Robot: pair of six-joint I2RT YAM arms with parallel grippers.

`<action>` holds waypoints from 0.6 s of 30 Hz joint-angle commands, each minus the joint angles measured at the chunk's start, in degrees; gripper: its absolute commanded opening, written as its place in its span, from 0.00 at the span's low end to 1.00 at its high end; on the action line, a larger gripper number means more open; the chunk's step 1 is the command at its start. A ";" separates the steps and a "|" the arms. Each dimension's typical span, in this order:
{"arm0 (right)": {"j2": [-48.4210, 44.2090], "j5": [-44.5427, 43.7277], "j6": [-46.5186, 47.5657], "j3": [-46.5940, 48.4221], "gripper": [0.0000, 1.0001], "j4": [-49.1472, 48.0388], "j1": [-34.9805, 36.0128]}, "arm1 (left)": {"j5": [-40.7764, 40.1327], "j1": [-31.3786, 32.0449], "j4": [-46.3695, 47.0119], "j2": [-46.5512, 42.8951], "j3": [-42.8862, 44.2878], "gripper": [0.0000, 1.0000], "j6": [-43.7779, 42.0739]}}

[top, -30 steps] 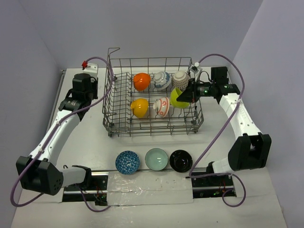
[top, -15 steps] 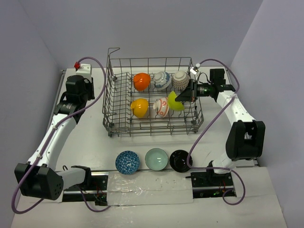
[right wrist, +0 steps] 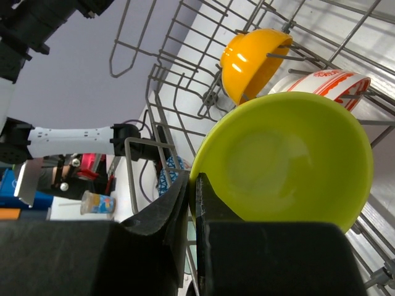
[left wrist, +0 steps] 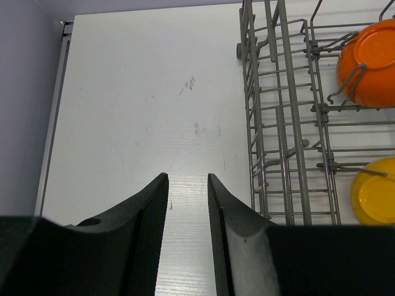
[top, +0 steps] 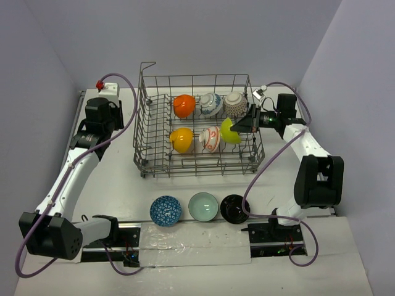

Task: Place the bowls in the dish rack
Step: Insert the bowl into the dish rack.

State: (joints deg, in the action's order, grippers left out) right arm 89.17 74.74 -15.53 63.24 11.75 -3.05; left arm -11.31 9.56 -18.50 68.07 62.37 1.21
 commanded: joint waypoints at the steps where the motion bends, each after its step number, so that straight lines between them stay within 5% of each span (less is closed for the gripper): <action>1: -1.54 1.46 -6.26 -2.07 0.00 -9.79 -1.17 | 1.55 -0.60 1.10 -1.98 0.30 0.38 1.16; 9: -2.86 2.07 -18.46 -8.04 0.00 -24.13 -2.31 | 2.87 -1.12 1.19 -2.33 -0.14 0.38 1.51; 12: -3.73 2.95 -28.97 -11.81 0.00 -36.66 -2.49 | 2.96 -1.21 1.36 -2.24 -0.32 0.38 1.51; 16: -3.04 3.92 -46.85 -16.92 0.00 -64.86 -2.49 | 4.01 -1.65 1.28 -2.24 -0.41 0.38 1.69; 18: -2.77 3.84 -47.75 -16.92 0.00 -65.54 -2.49 | 4.36 -2.00 1.01 -2.07 -0.14 0.38 1.95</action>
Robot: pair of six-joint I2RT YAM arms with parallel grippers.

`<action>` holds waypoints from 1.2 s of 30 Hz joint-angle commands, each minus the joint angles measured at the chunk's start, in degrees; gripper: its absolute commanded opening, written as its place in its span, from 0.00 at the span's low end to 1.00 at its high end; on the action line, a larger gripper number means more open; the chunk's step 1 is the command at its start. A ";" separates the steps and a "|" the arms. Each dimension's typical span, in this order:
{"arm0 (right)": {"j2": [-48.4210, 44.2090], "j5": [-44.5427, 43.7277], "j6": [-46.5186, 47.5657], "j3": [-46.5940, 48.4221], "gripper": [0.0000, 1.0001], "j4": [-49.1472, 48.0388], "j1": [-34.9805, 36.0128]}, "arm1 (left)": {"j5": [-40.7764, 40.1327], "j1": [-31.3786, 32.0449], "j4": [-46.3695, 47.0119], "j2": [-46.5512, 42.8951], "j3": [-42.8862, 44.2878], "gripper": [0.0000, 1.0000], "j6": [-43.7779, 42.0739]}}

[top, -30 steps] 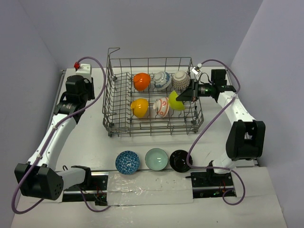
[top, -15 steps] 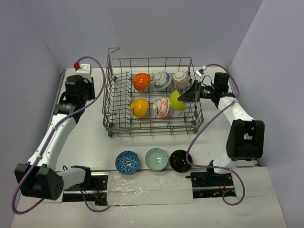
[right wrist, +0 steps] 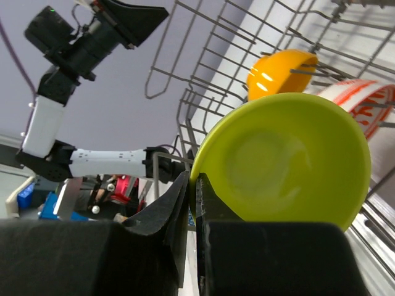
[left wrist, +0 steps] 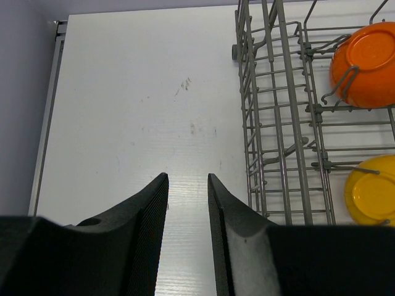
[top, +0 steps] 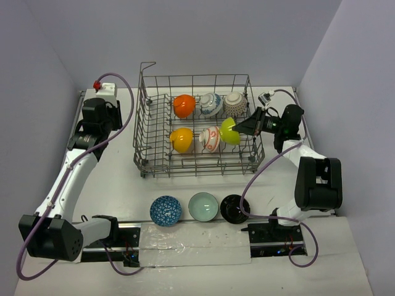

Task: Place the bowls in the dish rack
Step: Insert the bowl into the dish rack.

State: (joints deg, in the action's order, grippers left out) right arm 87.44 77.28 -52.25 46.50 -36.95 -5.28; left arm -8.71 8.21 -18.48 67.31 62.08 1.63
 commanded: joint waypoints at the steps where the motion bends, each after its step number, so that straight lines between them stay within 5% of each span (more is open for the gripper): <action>1: -0.96 1.21 -11.03 -0.27 0.00 -16.93 -0.35 | 1.94 -0.74 0.90 -1.22 0.32 0.38 1.54; 24: 3.96 -0.28 -10.68 -1.33 0.00 -18.77 -1.14 | 4.31 -2.23 0.90 -2.53 -1.18 0.38 1.71; 36: 10.12 -0.02 -22.36 -0.80 0.00 -35.29 -1.14 | 4.93 -2.58 0.64 -1.92 -0.91 0.38 1.80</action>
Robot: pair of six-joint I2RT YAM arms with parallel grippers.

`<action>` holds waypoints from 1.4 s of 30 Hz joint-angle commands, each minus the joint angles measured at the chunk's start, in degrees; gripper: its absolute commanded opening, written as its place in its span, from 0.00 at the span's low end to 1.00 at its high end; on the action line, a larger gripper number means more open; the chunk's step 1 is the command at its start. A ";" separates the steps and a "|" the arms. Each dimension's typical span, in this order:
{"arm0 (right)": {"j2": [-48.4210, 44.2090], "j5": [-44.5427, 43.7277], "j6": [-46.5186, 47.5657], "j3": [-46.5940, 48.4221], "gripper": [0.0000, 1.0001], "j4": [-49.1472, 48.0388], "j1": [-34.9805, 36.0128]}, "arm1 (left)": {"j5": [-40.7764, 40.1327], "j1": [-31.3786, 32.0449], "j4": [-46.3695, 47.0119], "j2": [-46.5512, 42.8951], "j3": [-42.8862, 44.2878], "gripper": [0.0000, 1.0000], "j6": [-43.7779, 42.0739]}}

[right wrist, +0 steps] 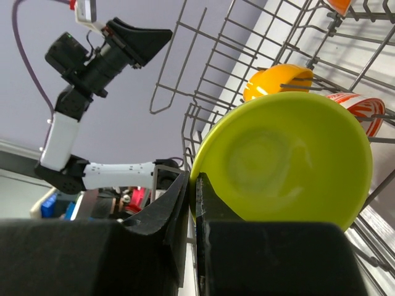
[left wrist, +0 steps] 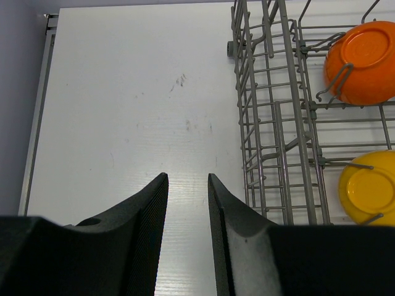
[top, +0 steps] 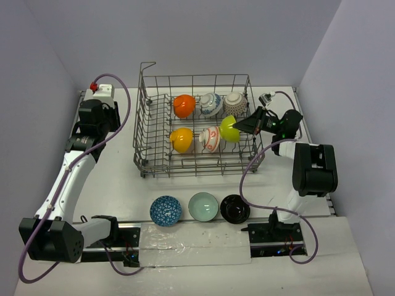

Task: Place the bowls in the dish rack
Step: Insert the bowl into the dish rack.

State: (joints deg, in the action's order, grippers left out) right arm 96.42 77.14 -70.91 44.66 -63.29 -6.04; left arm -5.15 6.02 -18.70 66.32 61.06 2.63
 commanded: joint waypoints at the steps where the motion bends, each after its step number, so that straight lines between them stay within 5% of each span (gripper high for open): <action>1: 2.09 0.29 -5.01 1.21 0.00 -10.00 -0.37 | 1.37 -0.40 0.77 -1.02 0.11 0.38 0.79; 19: 2.81 1.25 -7.57 1.48 0.03 -15.11 -1.34 | 1.81 -0.75 0.77 -1.11 -0.41 0.38 0.62; 42: -1.50 0.38 5.87 0.69 0.10 1.58 -3.62 | 3.48 -1.28 0.68 -2.34 -1.12 0.39 0.97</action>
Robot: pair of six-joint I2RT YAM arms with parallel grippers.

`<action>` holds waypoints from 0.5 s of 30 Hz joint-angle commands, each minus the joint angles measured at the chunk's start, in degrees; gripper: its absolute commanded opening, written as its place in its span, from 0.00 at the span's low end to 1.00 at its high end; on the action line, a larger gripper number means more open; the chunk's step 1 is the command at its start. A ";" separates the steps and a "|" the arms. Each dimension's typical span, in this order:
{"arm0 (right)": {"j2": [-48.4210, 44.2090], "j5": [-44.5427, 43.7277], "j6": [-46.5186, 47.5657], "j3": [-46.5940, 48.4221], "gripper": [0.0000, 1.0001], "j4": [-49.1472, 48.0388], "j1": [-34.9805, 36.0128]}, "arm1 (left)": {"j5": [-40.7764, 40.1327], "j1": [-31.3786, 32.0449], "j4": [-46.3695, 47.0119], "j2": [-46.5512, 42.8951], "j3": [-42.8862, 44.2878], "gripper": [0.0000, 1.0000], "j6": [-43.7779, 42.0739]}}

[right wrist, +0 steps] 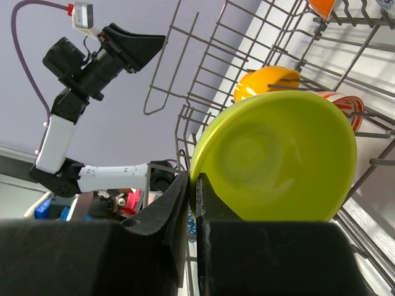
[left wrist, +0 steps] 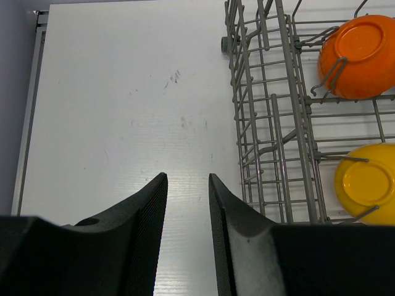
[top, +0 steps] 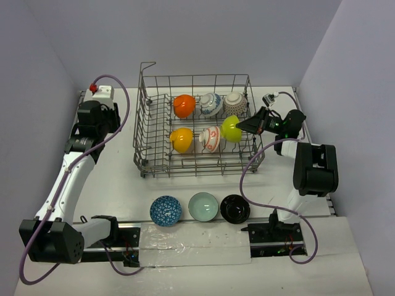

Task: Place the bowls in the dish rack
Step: Insert the bowl into the dish rack.

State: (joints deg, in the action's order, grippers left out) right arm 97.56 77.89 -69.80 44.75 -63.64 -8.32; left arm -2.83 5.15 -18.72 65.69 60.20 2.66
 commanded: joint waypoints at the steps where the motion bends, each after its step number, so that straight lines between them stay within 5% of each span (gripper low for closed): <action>1: -2.81 -0.37 5.28 0.60 0.13 3.33 -1.44 | 1.25 -0.40 0.70 -1.71 -0.26 0.39 0.95; 15: -3.52 -1.33 12.93 1.48 0.19 14.14 -2.05 | 1.86 -0.66 0.61 -1.44 -0.35 0.39 1.03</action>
State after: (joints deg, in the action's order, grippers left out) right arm 96.12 76.25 -60.80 44.80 -52.47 -9.69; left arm -2.33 4.82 -18.72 65.69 60.20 2.68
